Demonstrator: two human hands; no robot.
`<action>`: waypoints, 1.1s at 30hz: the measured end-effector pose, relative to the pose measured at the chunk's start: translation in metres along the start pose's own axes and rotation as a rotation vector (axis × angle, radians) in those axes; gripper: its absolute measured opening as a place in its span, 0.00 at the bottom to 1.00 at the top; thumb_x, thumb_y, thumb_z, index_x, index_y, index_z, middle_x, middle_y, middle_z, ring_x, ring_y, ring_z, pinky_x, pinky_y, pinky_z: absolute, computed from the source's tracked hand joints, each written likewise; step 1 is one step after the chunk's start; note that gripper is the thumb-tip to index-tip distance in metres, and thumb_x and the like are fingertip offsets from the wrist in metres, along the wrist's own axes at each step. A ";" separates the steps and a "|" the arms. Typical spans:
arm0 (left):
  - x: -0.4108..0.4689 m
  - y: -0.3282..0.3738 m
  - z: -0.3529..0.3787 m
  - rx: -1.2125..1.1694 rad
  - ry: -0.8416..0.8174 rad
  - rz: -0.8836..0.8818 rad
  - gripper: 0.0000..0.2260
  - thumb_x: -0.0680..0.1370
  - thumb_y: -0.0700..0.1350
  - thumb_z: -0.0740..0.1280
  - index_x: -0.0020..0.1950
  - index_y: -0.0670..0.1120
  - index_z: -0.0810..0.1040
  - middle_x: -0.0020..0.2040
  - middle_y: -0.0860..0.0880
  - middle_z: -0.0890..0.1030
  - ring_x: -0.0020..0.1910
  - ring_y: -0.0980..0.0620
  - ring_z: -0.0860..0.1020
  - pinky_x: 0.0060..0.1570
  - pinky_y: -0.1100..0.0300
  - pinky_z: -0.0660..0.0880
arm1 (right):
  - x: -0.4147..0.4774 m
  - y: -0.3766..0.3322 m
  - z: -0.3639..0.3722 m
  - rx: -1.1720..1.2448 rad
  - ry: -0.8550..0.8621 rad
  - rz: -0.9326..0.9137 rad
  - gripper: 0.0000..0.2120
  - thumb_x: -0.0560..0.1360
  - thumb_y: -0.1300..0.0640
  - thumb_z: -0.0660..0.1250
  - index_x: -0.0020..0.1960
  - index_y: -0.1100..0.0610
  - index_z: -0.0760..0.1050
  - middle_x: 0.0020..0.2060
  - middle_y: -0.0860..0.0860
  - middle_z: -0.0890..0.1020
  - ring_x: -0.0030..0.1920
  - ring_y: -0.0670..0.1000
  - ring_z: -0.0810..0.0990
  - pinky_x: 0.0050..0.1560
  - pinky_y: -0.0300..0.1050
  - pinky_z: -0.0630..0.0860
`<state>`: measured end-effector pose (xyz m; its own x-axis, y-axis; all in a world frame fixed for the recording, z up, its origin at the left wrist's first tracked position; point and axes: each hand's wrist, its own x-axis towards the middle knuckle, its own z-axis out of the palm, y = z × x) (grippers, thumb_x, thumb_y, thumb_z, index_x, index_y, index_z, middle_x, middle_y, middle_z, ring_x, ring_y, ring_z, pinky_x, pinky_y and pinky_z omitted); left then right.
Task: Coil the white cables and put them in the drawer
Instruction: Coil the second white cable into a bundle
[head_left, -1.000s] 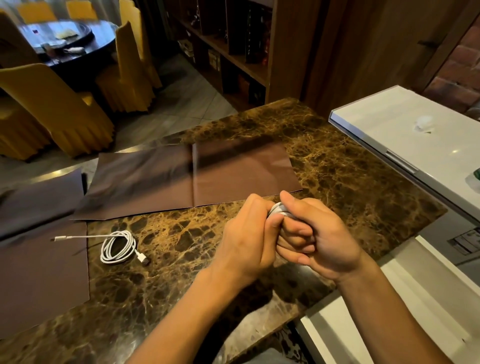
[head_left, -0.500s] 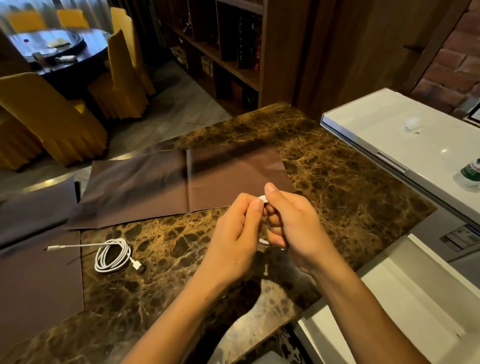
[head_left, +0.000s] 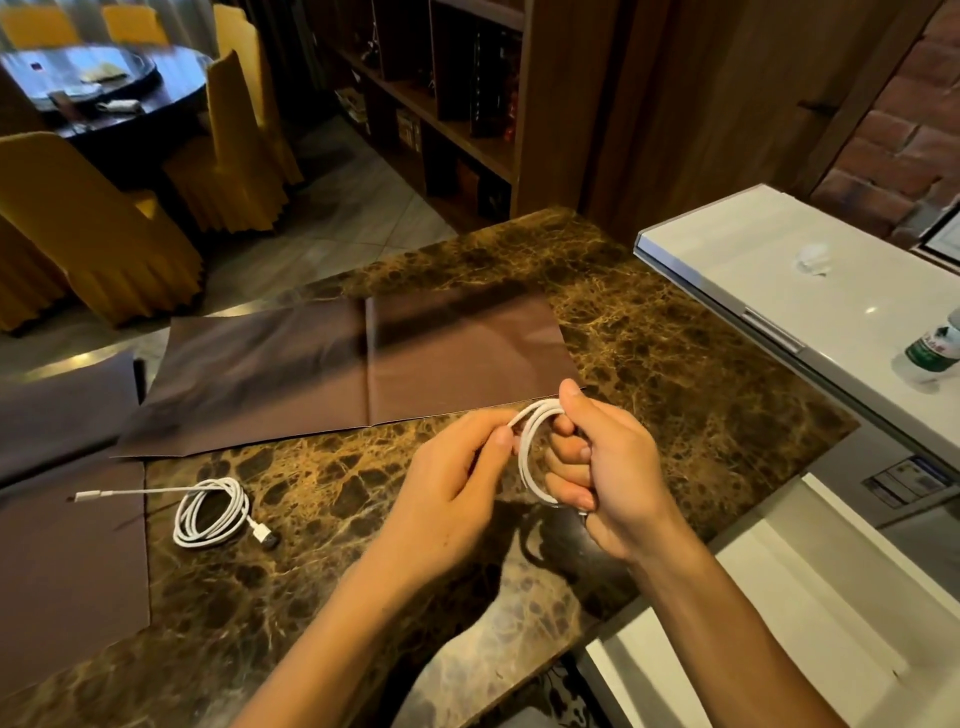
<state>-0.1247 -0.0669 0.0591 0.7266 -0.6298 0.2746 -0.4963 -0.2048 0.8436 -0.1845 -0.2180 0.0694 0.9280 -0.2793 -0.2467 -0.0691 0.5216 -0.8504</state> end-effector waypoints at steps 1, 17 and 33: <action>-0.003 -0.006 -0.002 0.047 -0.015 0.024 0.12 0.84 0.43 0.60 0.63 0.49 0.80 0.53 0.57 0.82 0.52 0.57 0.80 0.51 0.64 0.76 | 0.001 -0.001 -0.001 0.005 0.008 0.004 0.20 0.84 0.51 0.57 0.35 0.56 0.65 0.23 0.49 0.61 0.18 0.44 0.56 0.21 0.41 0.49; 0.004 -0.004 0.002 -0.817 0.131 -0.555 0.08 0.79 0.38 0.68 0.53 0.40 0.86 0.48 0.40 0.87 0.45 0.47 0.86 0.43 0.60 0.82 | 0.002 0.007 0.022 -0.265 0.030 -0.068 0.21 0.85 0.54 0.54 0.37 0.62 0.71 0.21 0.47 0.70 0.18 0.43 0.68 0.18 0.35 0.62; -0.019 0.000 0.005 0.181 0.014 -0.138 0.11 0.82 0.48 0.64 0.62 0.56 0.81 0.35 0.56 0.84 0.33 0.59 0.81 0.38 0.68 0.77 | 0.012 0.028 0.008 -0.519 0.178 -0.214 0.21 0.83 0.46 0.57 0.33 0.52 0.70 0.26 0.48 0.70 0.27 0.50 0.68 0.28 0.48 0.66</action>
<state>-0.1413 -0.0587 0.0516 0.7996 -0.5760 0.1698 -0.4679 -0.4203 0.7774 -0.1723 -0.2005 0.0462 0.8682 -0.4897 -0.0804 -0.0987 -0.0116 -0.9950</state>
